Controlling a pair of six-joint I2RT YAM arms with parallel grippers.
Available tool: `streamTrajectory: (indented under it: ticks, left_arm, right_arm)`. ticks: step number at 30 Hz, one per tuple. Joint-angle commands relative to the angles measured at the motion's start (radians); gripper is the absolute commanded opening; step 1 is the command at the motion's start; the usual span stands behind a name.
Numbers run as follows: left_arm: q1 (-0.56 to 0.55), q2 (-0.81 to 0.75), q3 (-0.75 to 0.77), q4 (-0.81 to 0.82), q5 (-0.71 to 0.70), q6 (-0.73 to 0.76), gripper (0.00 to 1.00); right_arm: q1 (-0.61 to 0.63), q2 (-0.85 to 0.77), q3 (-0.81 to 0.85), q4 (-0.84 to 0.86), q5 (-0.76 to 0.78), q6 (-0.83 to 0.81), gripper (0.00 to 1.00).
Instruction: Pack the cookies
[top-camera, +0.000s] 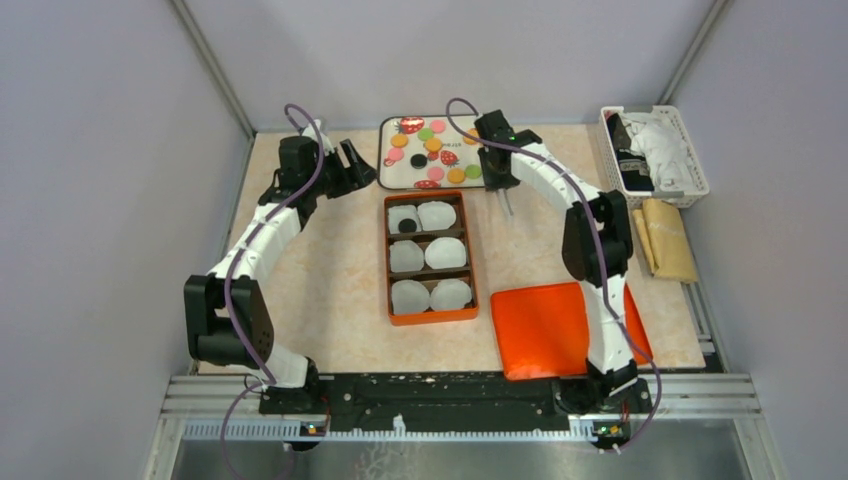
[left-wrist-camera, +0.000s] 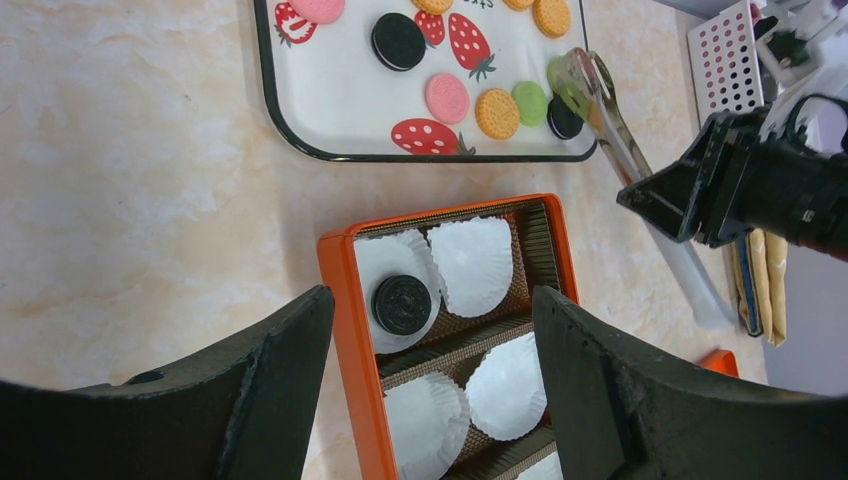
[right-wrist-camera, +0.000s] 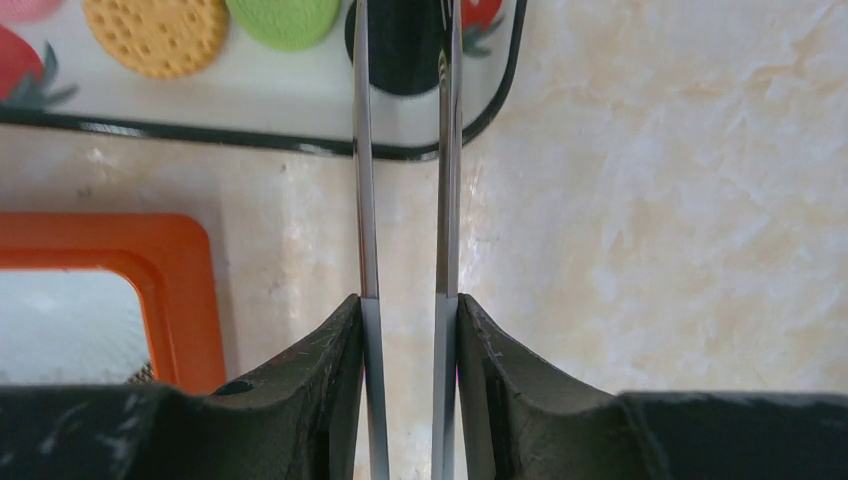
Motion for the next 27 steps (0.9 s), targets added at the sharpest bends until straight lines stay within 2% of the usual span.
streamTrajectory:
  ticks: [1,3,6,14,27]
  left_arm:
    - [0.005,0.010,0.010,0.039,0.025,-0.010,0.79]
    - [0.005,0.011,0.011,0.040,0.030,-0.012,0.79]
    - [0.005,0.015,0.008,0.045,0.038,-0.019,0.79]
    - [0.005,0.020,0.018,0.027,0.059,-0.019,0.79]
    - [0.008,0.010,0.018,0.011,0.049,-0.011,0.79]
  right_arm:
    - [0.009,-0.142,-0.100,0.036,-0.031,0.023,0.34]
    - [0.009,-0.190,-0.161,0.057,-0.025,0.027,0.34]
    - [0.010,-0.212,-0.199,0.070,-0.004,0.032,0.40]
    - [0.004,-0.152,-0.127,0.025,0.028,0.064,0.40]
    - [0.000,-0.037,-0.002,-0.046,-0.139,0.088,0.38]
